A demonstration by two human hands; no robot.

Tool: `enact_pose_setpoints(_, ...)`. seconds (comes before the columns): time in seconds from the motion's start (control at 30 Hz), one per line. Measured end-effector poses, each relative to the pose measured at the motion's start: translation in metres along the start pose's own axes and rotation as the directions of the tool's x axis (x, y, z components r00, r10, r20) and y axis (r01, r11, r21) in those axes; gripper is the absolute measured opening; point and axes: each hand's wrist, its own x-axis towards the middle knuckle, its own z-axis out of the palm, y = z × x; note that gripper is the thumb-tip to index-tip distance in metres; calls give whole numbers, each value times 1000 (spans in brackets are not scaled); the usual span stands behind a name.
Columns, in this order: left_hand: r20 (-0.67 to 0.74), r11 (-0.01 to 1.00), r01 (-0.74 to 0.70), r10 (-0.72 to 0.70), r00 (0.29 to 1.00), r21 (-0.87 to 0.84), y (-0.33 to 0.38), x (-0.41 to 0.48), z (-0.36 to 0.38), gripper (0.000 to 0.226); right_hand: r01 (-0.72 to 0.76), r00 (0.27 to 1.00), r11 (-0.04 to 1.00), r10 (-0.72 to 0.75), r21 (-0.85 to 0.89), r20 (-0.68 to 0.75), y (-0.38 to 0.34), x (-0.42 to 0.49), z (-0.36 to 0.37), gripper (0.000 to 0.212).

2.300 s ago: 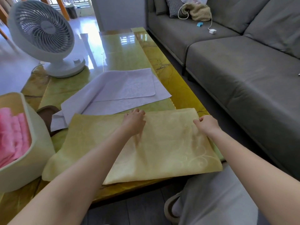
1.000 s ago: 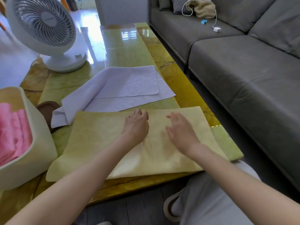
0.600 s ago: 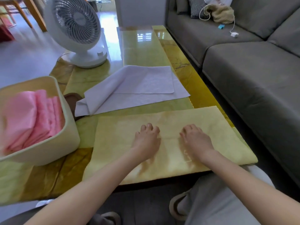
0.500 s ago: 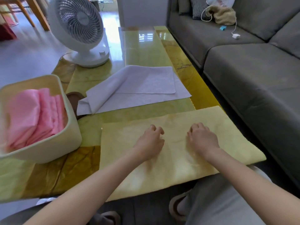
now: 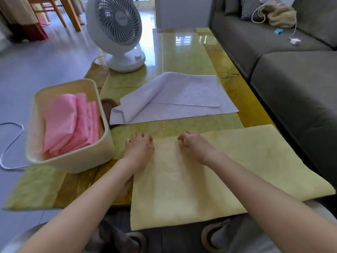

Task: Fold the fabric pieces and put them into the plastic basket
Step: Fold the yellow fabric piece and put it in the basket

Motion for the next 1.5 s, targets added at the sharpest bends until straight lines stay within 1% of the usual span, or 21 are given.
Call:
enact_pose_setpoints(0.2, 66, 996, 71, -74, 995, 45, -11, 9, -5, 39, -57, 998, 997, 57, -57, -2, -5, 20, 3, 31)
enact_pose_setpoints(0.3, 79, 997, 62, -65, 995, 37, -14, 13, -6, 34, -82, 997, 995, 82, -53, -5, -7, 26, 2, 28)
enact_pose_setpoints(0.5, 30, 999, -32, 31, 999, 7, -18, 13, -7, 23, -79, 997, 994, 79, -78, -3, -12, 35, 2, 24)
enact_pose_setpoints(0.73, -56, 997, -69, 67, 996, -19, -18, 13, -7, 16, -65, 998, 994, 67, -93, 19, -22, 44, 5, 27)
enact_pose_setpoints(0.9, -101, 995, -100, 101, 990, 18, -19, 15, -4, 20, -55, 998, 994, 58, -92, 34, -27, 49, 7, 29)
enact_pose_setpoints(1.0, -124, 993, -117, 118, 985, 19, -21, 16, -2, 16, -53, 998, 993, 57, -105, 38, -29, 50, 6, 28)
enact_pose_setpoints(1.13, -148, 991, -129, 122, 981, -35, -20, 15, -3, 13, -43, 999, 995, 45, -87, 15, -30, 51, 5, 21)
enact_pose_setpoints(1.33, -175, 990, -115, 99, 980, -84, -23, 18, -4, 10, -47, 999, 987, 42, -154, -34, -33, 52, 4, 20)
enact_pose_setpoints(1.5, -189, 993, -113, 103, 977, -44, -19, 28, -4, 9, -22, 995, 988, 6, -155, -102, -41, 40, 7, 30)
